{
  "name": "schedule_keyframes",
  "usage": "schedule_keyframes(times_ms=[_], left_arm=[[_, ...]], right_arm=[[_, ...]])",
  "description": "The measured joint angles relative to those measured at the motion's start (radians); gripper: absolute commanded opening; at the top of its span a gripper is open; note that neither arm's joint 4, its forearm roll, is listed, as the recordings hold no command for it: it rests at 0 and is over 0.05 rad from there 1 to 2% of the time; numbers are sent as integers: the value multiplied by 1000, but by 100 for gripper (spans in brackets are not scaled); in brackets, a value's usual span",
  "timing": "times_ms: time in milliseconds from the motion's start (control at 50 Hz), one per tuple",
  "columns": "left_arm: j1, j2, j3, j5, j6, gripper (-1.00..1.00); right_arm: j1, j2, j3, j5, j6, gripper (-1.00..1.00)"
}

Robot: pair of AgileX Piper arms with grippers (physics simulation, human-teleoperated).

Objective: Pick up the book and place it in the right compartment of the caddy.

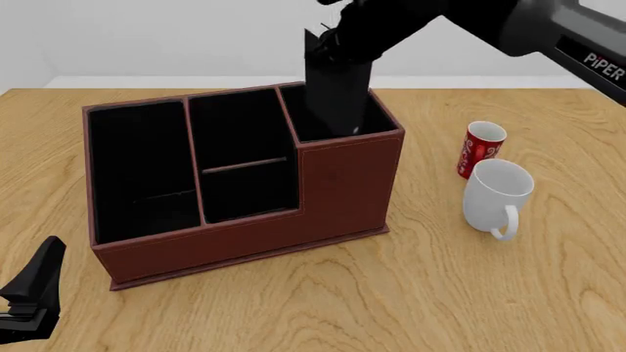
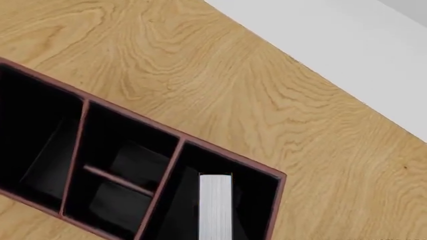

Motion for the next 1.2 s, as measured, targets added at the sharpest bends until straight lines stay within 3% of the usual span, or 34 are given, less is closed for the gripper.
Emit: schedule_keyframes(times_ms=[1160, 1180, 1200], left_arm=[[0, 0, 0, 0, 0, 100], [0, 0, 0, 0, 0, 100], [0, 0, 0, 0, 0, 100]], right_arm=[[-19, 106, 196, -198, 55, -100], [-21, 108, 195, -198, 54, 100], [-20, 109, 195, -199, 55, 100]])
